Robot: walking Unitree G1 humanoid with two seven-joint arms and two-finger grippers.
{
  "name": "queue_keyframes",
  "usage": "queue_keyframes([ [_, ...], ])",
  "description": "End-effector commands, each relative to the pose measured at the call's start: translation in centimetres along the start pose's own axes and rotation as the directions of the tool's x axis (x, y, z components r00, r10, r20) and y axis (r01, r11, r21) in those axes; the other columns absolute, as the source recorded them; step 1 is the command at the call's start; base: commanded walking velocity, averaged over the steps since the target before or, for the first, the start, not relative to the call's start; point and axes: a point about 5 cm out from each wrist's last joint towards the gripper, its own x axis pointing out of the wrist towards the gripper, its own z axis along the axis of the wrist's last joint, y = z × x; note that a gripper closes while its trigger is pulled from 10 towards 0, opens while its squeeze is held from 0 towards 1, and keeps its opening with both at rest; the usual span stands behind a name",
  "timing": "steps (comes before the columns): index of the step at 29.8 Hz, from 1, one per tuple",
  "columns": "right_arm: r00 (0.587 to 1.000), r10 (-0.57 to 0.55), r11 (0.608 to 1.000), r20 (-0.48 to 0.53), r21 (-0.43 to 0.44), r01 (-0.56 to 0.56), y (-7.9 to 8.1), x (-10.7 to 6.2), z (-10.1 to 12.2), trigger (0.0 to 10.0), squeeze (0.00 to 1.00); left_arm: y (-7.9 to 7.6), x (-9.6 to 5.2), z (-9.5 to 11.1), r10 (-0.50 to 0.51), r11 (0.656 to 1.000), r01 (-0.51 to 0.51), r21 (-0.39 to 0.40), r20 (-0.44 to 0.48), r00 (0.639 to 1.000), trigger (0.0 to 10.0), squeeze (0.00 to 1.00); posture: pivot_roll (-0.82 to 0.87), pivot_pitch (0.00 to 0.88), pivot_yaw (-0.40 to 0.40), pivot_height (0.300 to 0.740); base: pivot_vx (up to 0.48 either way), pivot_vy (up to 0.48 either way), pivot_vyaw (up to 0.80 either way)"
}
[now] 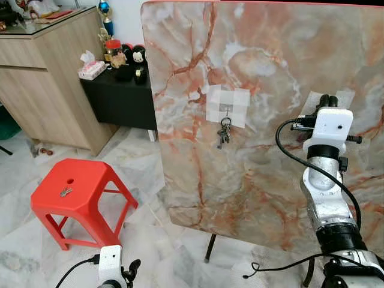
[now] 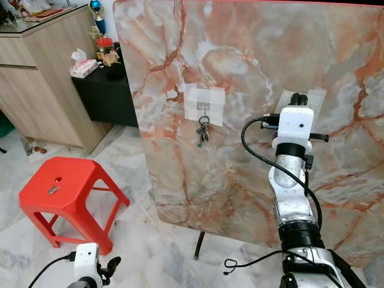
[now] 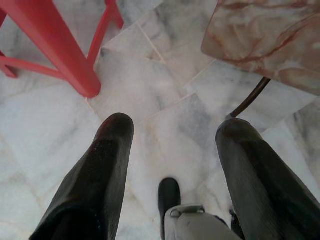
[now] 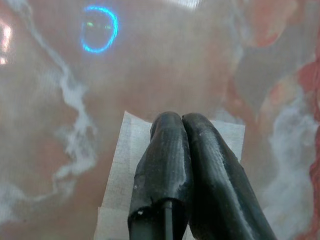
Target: Hang keys on a hook
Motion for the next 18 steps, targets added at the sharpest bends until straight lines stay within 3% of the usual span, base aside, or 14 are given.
queue_keyframes([
  [1,1.0,0.007,1.0,0.018,-0.007,-0.007,-0.01,0.5,0.41,10.0,0.0,0.01,-0.02,0.0,0.003,1.0,-0.003,0.003,0.004,1.0,10.0,0.0,0.0,0.0,0.009,0.74,0.0,0.0,0.0],
  [18,0.998,0.062,0.998,0.013,-0.004,-0.062,0.82,0.84,-0.09,10.0,0.0,-0.1,0.14,0.71,0.0,1.0,0.0,0.007,0.039,0.999,10.0,0.0,0.01,0.0,0.012,0.74,0.0,0.0,0.0],
])
